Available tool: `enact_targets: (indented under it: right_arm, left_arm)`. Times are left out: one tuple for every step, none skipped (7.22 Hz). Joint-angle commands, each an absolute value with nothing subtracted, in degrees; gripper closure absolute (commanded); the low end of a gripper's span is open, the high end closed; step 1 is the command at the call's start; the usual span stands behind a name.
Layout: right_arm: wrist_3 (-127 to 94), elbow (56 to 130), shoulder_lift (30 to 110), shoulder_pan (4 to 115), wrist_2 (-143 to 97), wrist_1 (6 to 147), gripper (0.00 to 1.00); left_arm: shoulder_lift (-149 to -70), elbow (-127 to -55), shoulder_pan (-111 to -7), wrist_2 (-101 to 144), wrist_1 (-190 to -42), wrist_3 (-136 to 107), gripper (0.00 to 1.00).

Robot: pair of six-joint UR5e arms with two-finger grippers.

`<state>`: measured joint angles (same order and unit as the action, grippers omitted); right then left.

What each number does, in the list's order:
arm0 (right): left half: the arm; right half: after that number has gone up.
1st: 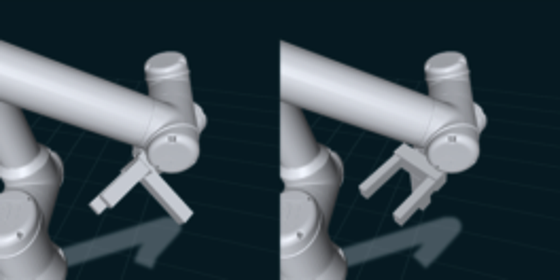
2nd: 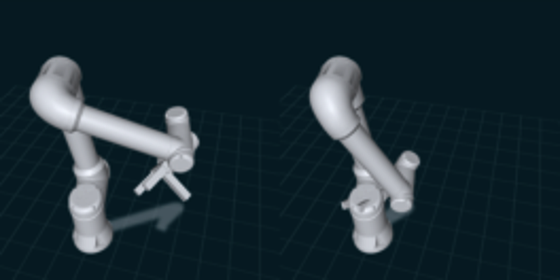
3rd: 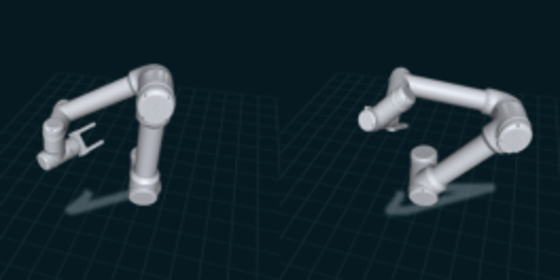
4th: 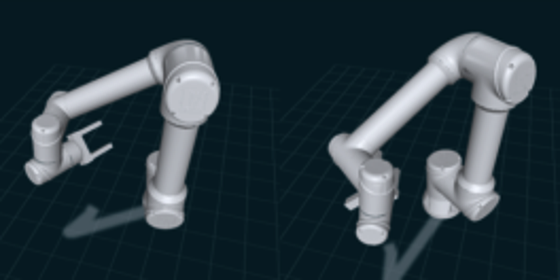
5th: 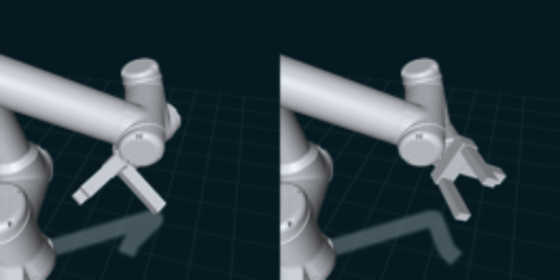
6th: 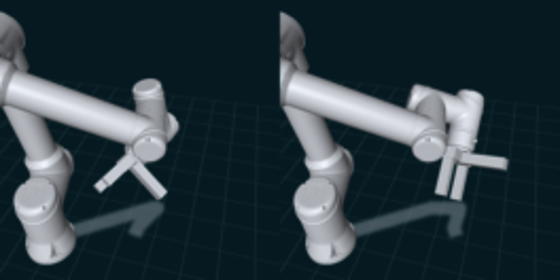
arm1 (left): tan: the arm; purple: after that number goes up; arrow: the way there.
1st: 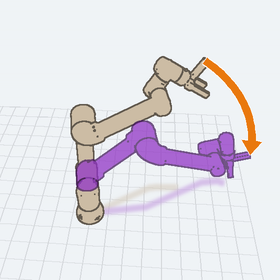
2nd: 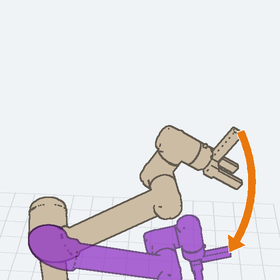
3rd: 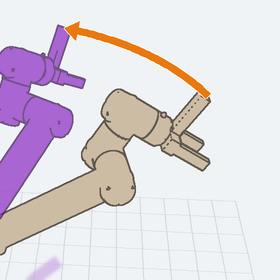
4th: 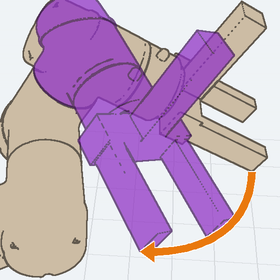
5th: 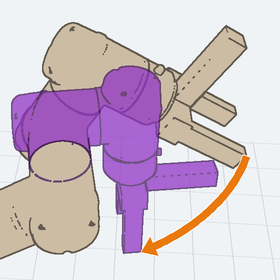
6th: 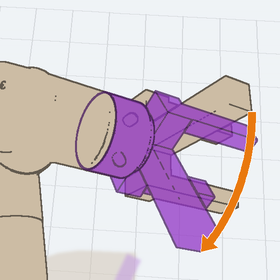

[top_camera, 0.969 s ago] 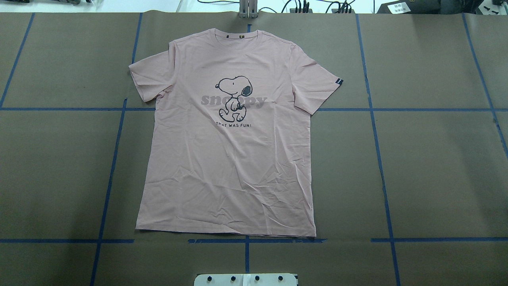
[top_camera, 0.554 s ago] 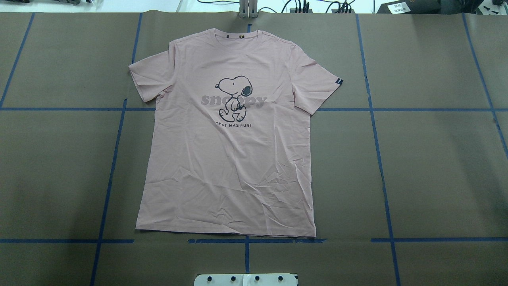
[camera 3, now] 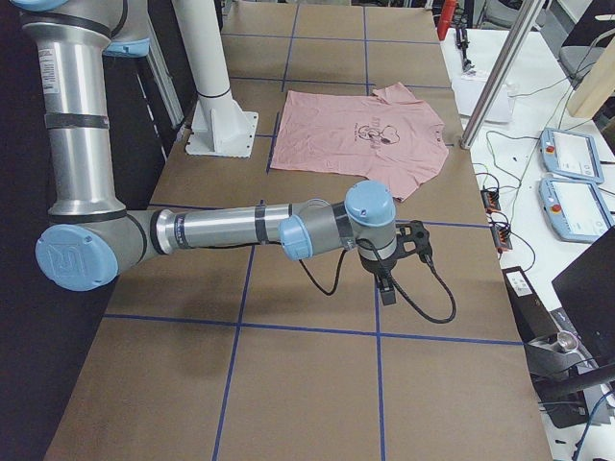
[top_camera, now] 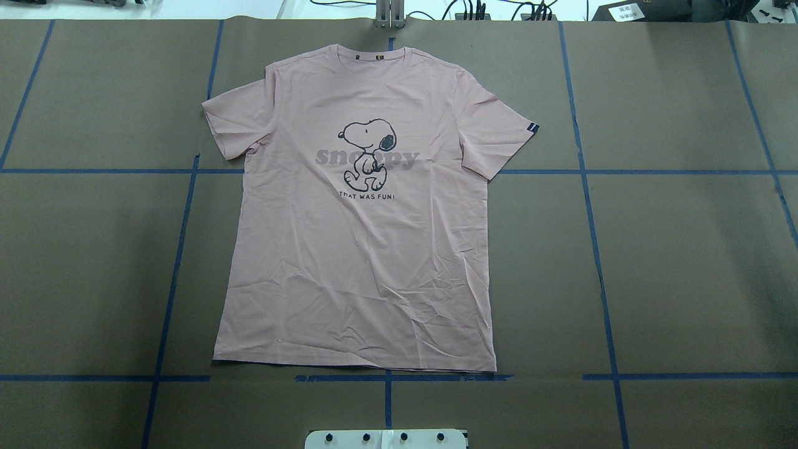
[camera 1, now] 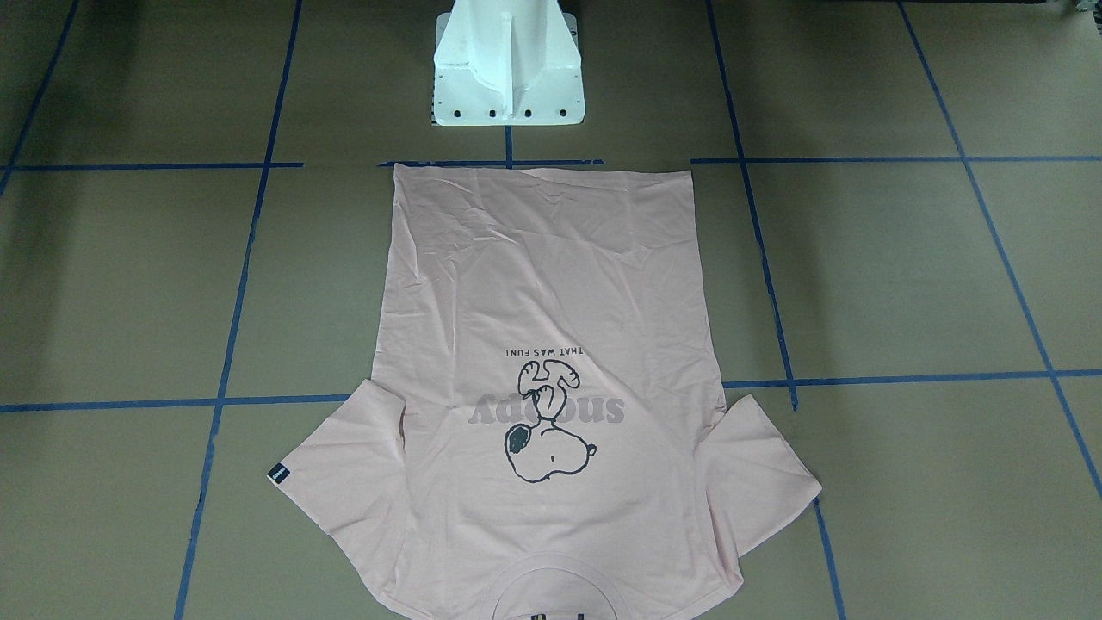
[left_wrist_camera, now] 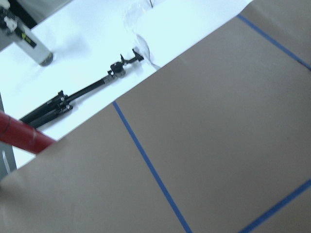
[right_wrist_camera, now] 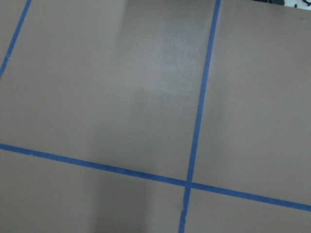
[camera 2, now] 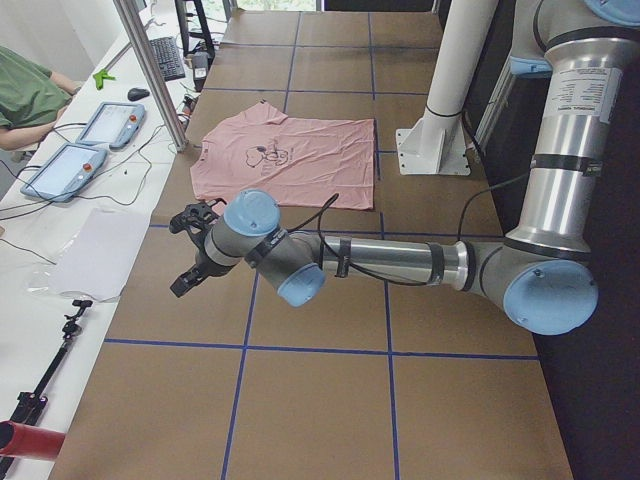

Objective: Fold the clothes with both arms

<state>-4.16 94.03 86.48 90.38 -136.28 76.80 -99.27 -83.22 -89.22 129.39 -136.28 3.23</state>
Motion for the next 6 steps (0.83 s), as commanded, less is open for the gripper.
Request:
enact_targets:
  right_arm:
    - [-8.77,93.08,81.77,86.25,-137.9,75.06,0.0]
    - [-15.66,92.47,79.13,83.0,-137.2,74.88,0.06]
    - [-24.61,92.72,75.53,78.79,-133.8,74.8,0.05]
    - [-32.53,91.85,72.63,74.83,-131.07,72.1,0.02]
    - [-39.83,89.58,70.6,71.4,-127.91,67.89,0.03]
    - [-48.86,86.52,68.14,67.28,-122.23,64.28,0.07]
  left_arm:
    - [-102.04,-81.03,-84.92,129.81,-141.14,-0.61,0.0]
    - [-101.87,-79.9,-81.86,129.64,-142.89,-3.4,0.0]
    - [-102.04,-79.98,-79.56,129.29,-143.52,-7.17,0.0]
    - [-102.3,-80.24,-78.32,129.29,-143.44,-9.03,0.0]
    - [-102.65,-80.33,-78.05,129.29,-143.26,-9.14,0.0]
    - [-102.66,-80.33,-78.05,129.37,-143.35,-9.14,0.0]
